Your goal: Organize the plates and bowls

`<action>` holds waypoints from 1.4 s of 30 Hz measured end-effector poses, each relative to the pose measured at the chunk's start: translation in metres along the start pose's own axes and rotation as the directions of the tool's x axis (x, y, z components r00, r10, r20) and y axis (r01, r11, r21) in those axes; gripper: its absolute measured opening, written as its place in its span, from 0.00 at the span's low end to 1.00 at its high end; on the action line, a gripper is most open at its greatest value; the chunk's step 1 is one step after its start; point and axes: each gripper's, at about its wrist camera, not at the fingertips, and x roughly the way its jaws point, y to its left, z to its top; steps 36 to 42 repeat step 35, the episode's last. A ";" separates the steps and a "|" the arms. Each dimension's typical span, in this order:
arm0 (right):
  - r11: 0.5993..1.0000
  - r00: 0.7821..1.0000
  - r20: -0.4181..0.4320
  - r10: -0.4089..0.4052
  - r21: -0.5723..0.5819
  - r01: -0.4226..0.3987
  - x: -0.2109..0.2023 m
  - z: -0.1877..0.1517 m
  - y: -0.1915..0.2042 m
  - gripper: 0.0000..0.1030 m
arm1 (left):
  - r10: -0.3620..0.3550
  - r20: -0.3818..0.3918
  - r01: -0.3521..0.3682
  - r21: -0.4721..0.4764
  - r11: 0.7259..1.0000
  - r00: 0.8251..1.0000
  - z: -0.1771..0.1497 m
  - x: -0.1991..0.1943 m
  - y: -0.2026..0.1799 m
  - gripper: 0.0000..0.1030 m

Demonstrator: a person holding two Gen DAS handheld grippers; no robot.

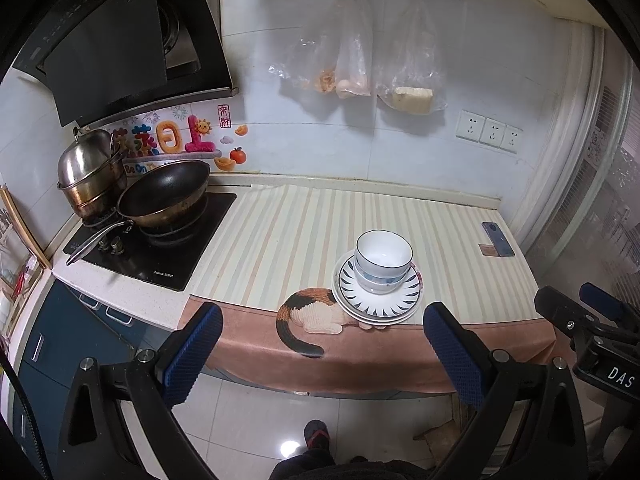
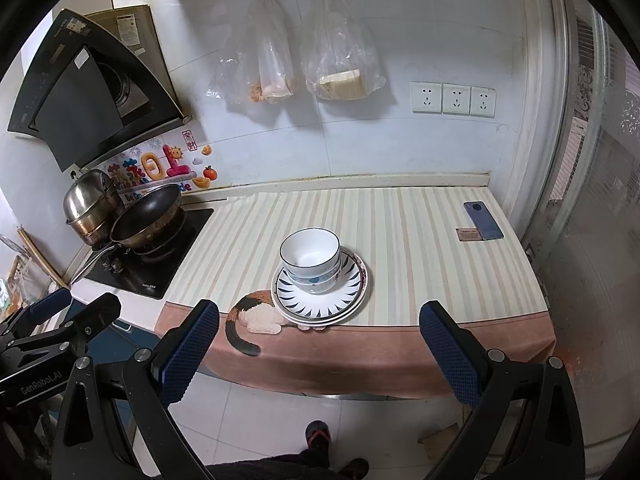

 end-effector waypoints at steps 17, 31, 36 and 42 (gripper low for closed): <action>1.000 1.000 -0.010 0.002 0.005 -0.002 0.003 -0.004 -0.002 0.99 | 0.002 -0.009 -0.002 -0.003 1.000 1.000 -0.006 0.003 -0.007 1.00; 1.000 1.000 -0.011 -0.001 0.002 0.001 0.004 -0.003 -0.002 0.99 | 0.000 -0.010 0.000 0.002 1.000 1.000 -0.002 0.005 -0.004 1.00; 1.000 1.000 -0.018 -0.004 0.000 0.004 0.007 -0.006 -0.004 0.99 | -0.001 -0.010 0.001 0.002 1.000 1.000 -0.004 0.006 -0.007 1.00; 1.000 1.000 -0.018 -0.004 0.000 0.004 0.007 -0.006 -0.004 0.99 | -0.001 -0.010 0.001 0.002 1.000 1.000 -0.004 0.006 -0.007 1.00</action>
